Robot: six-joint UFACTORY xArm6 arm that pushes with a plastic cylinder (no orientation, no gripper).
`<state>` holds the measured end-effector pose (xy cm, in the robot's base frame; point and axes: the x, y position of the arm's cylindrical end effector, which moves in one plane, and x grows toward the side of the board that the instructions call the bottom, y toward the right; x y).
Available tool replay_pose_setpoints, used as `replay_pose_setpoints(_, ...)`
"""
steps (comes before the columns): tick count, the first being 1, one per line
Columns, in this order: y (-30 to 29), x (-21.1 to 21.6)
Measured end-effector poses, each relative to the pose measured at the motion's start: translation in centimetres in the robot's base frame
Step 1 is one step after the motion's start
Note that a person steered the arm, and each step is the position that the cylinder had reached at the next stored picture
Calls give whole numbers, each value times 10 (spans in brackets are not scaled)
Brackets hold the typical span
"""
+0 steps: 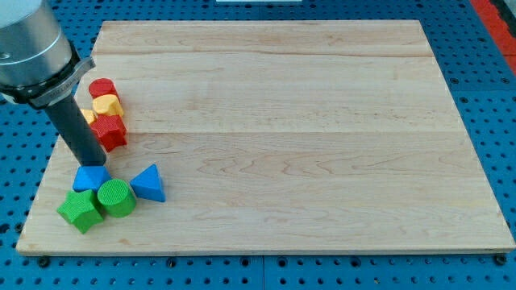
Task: Push the yellow hexagon to the left of the yellow heart
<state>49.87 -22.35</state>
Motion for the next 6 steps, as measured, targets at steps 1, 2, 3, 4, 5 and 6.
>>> replay_pose_setpoints(1,20,-8)
replay_pose_setpoints(2,29,-32)
replay_pose_setpoints(3,30,-34)
replay_pose_setpoints(4,24,-3)
replay_pose_setpoints(5,-28,-26)
replay_pose_setpoints(6,-37,-53)
